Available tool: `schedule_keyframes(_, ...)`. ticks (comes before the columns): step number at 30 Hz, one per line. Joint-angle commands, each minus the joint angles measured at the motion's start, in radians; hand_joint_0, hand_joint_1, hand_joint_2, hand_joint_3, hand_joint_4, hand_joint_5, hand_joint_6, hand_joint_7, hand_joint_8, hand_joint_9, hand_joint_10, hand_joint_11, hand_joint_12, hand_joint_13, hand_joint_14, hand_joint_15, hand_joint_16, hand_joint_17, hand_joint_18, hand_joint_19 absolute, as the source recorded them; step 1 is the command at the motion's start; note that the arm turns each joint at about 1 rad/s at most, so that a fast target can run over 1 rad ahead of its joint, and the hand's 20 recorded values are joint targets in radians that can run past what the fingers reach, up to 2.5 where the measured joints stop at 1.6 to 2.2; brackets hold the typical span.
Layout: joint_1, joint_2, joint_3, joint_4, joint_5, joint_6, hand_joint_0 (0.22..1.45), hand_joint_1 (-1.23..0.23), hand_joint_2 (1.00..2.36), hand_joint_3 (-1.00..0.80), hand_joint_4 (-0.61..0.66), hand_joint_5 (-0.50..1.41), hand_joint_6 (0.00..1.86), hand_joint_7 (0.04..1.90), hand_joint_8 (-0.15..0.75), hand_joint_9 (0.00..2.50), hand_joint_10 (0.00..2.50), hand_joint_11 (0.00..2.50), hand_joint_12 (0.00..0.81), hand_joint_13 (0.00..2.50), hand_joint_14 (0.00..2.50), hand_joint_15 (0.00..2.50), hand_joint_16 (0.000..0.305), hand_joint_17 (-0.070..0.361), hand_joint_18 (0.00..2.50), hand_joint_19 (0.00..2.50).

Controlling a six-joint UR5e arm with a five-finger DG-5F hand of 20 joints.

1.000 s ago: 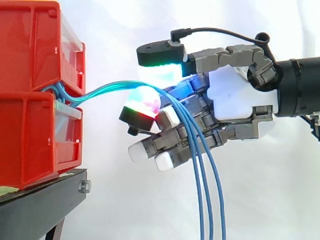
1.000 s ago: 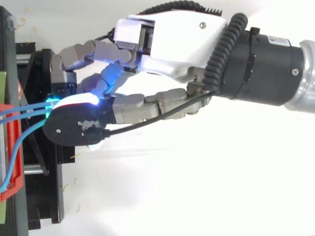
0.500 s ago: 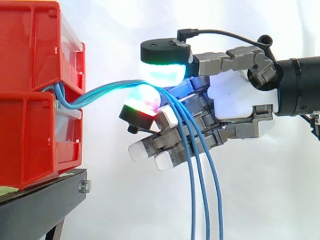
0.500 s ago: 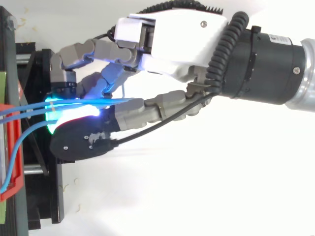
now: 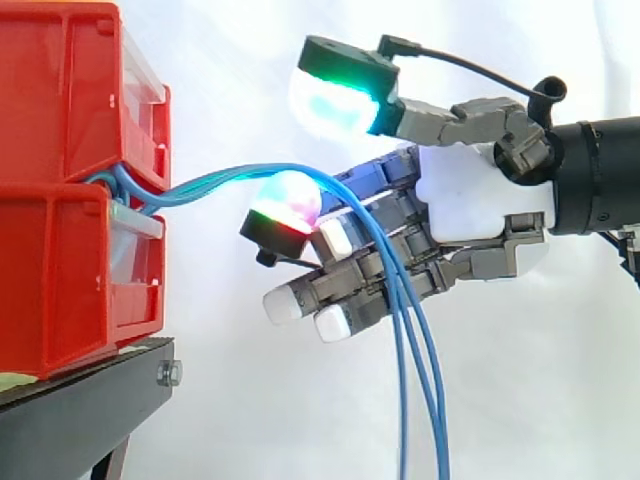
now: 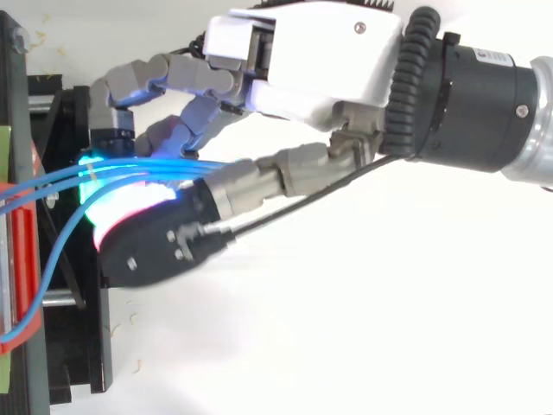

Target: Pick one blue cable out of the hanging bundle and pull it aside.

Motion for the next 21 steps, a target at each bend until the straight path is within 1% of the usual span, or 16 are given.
schedule_keyframes(1,-0.002,0.005,0.0,0.0,0.0,-0.007,0.55,-0.44,1.0,-0.5,0.23,-0.12,0.88,1.45,0.31,0.84,0.02,0.61,0.415,0.6,0.01,0.4,0.053,0.119,0.52,0.54)
schedule_keyframes(2,-0.002,0.007,0.0,0.0,0.0,-0.01,0.57,-0.44,1.0,-0.43,0.23,-0.12,0.88,1.46,0.309,0.84,0.01,0.61,0.411,0.6,0.02,0.39,0.052,0.118,0.5,0.56)
schedule_keyframes(3,-0.004,0.007,0.0,0.0,0.0,-0.015,0.58,-0.45,1.01,-0.4,0.24,-0.13,0.88,1.47,0.31,0.83,0.01,0.61,0.411,0.59,0.01,0.39,0.052,0.117,0.49,0.56)
schedule_keyframes(4,-0.004,0.01,0.002,0.0,0.0,-0.019,0.58,-0.51,1.01,-0.29,0.25,-0.13,0.88,1.46,0.319,0.83,0.02,0.61,0.414,0.59,0.01,0.39,0.053,0.118,0.5,0.55)
schedule_keyframes(6,-0.004,0.011,0.0,0.0,0.0,-0.024,0.56,-0.57,1.02,-0.2,0.27,-0.13,0.88,1.48,0.325,0.83,0.02,0.64,0.418,0.6,0.01,0.4,0.053,0.119,0.5,0.55)
schedule_keyframes(7,-0.004,0.011,0.0,-0.002,0.0,-0.027,0.56,-0.64,1.02,-0.11,0.3,-0.14,0.89,1.49,0.346,0.84,0.01,0.66,0.44,0.62,0.01,0.39,0.057,0.129,0.56,0.52)
schedule_keyframes(8,-0.004,0.011,0.0,0.0,0.0,-0.027,0.57,-0.71,1.02,-0.04,0.31,-0.14,0.9,1.49,0.345,0.83,0.01,0.69,0.437,0.62,0.01,0.38,0.057,0.128,0.58,0.51)
schedule_keyframes(11,-0.004,0.013,0.0,0.0,0.0,-0.03,0.6,-0.76,1.03,0.04,0.28,-0.15,0.9,1.57,0.334,0.84,0.02,0.73,0.422,0.63,0.01,0.39,0.055,0.123,0.6,0.49)
schedule_keyframes(14,-0.004,0.011,0.0,-0.002,0.0,-0.033,0.64,-0.82,1.03,0.07,0.2,-0.15,0.91,1.61,0.328,0.83,0.02,0.73,0.417,0.64,0.01,0.39,0.053,0.119,0.63,0.47)
schedule_keyframes(15,-0.004,0.013,0.0,-0.002,0.0,-0.033,0.64,-0.83,1.03,0.07,0.19,-0.15,0.91,1.61,0.327,0.83,0.02,0.74,0.418,0.64,0.01,0.39,0.053,0.119,0.63,0.47)
schedule_keyframes(16,-0.006,0.013,0.0,-0.005,0.0,-0.035,0.66,-0.84,1.03,0.03,0.18,-0.16,0.92,1.57,0.318,0.81,0.01,0.74,0.419,0.64,0.01,0.39,0.053,0.12,0.63,0.46)
schedule_keyframes(18,-0.007,0.013,0.0,-0.006,0.0,-0.036,0.65,-0.86,1.02,-0.2,0.25,-0.16,0.92,1.48,0.311,0.8,0.02,0.73,0.414,0.63,0.01,0.4,0.053,0.119,0.62,0.46)
schedule_keyframes(19,-0.006,0.014,0.0,-0.006,0.0,-0.038,0.61,-0.83,1.01,-0.37,0.28,-0.15,0.91,1.45,0.307,0.8,0.02,0.73,0.408,0.62,0.02,0.4,0.053,0.118,0.6,0.49)
schedule_keyframes(20,-0.006,0.016,0.0,-0.006,0.0,-0.041,0.53,-0.72,1.0,-0.46,0.29,-0.14,0.9,1.47,0.318,0.81,0.02,0.71,0.426,0.61,0.01,0.41,0.055,0.124,0.56,0.52)
schedule_keyframes(21,-0.006,0.016,0.0,-0.006,0.0,-0.041,0.51,-0.66,1.0,-0.47,0.29,-0.14,0.9,1.48,0.328,0.82,0.01,0.71,0.43,0.6,0.01,0.41,0.057,0.128,0.55,0.53)
